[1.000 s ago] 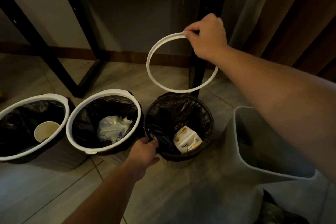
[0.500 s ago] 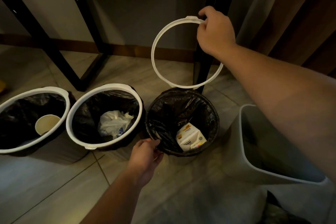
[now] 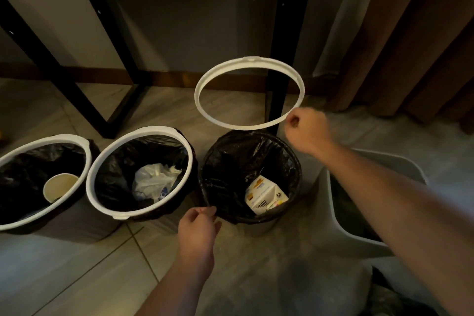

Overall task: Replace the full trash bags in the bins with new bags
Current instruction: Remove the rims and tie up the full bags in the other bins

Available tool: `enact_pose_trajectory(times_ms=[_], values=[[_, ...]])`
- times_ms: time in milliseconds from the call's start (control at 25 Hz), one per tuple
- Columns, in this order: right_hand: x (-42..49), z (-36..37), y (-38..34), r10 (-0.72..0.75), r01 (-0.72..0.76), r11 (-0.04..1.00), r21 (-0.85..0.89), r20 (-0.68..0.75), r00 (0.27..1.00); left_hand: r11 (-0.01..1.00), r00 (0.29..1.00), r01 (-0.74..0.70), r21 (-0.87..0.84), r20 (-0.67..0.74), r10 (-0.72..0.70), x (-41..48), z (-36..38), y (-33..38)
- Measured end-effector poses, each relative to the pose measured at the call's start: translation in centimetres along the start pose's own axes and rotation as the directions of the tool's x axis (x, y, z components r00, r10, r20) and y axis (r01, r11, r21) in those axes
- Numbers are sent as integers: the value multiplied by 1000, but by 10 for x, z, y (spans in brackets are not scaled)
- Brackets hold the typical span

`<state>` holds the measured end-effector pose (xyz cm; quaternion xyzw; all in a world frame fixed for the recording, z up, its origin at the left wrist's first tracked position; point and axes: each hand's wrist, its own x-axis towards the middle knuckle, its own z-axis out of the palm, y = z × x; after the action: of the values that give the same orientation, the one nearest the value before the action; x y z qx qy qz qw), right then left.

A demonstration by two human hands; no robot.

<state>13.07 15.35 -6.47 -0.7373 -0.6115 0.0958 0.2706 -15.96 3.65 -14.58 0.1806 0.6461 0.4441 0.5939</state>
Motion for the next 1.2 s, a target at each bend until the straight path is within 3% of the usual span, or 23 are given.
enact_pose_trajectory(times_ms=[120,240,400,520,720,880,1040,1200], values=[[-13,31,14,207,-223,975,19,298,932,979,989,-138,150,-32,145,-9,3,3],[-15,49,15,237,-319,939,130,429,872,966,983,-182,182,13,183,-9,8,14],[-5,56,2,245,-371,897,240,429,869,998,994,-55,-16,99,56,4,21,39],[10,56,-2,351,-493,819,295,423,836,998,1000,16,54,12,-16,22,25,51],[30,47,-4,376,-616,715,330,562,737,983,994,84,166,53,-94,41,20,62],[42,42,-1,408,-638,741,209,613,676,956,998,-7,293,58,-10,53,20,61],[51,42,5,363,-554,820,145,617,699,903,988,-152,401,65,137,53,24,57],[55,45,7,350,-525,840,133,608,713,882,982,-189,432,88,167,51,29,60]])
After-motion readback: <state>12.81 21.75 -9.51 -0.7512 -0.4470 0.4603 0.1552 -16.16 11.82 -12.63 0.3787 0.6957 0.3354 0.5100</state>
